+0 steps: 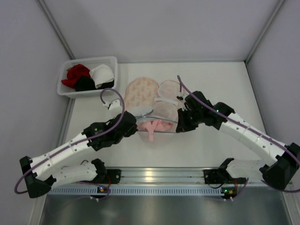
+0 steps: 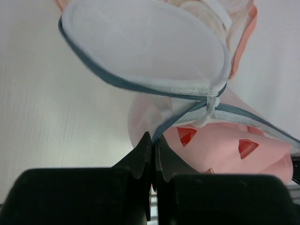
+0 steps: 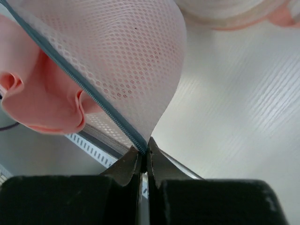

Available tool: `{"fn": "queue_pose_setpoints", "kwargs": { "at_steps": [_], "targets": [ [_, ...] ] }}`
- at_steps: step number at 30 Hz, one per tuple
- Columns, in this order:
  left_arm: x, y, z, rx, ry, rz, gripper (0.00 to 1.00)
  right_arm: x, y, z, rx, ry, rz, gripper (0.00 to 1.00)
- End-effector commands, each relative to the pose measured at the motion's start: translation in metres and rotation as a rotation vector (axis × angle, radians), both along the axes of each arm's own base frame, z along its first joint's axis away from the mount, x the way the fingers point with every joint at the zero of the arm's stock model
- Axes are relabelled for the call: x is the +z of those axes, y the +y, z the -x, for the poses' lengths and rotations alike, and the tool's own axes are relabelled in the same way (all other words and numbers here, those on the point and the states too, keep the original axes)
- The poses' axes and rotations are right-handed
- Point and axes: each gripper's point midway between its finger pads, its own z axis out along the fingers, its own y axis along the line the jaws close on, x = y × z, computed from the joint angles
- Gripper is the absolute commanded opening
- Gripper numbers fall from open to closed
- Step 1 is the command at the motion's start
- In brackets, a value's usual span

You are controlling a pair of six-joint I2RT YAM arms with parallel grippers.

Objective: Place the bra in the laundry bag and zip it closed
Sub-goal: Adjust the laundry bag at the center of the board.

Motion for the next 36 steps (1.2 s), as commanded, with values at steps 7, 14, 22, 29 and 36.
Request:
{"fn": "queue_pose_setpoints", "kwargs": {
  "at_steps": [7, 14, 22, 29, 36],
  "targets": [
    [-0.047, 0.008, 0.022, -0.045, 0.134, -0.027, 0.0, -0.014, -0.013, 0.015, -0.031, -0.003, -0.005, 0.0],
    [-0.066, -0.021, 0.035, -0.116, 0.155, -0.06, 0.0, -0.025, 0.014, 0.033, -0.002, -0.007, -0.074, 0.0],
    [-0.083, -0.02, 0.03, -0.117, 0.086, -0.204, 0.0, -0.083, 0.012, 0.033, -0.053, -0.013, 0.05, 0.0],
    [-0.013, -0.052, 0.046, -0.237, 0.059, 0.03, 0.0, -0.003, 0.025, 0.044, -0.021, -0.067, -0.138, 0.0],
    [-0.042, 0.012, 0.044, -0.081, 0.105, -0.14, 0.0, -0.022, -0.007, 0.032, -0.101, -0.07, -0.112, 0.0]
  ]
}}
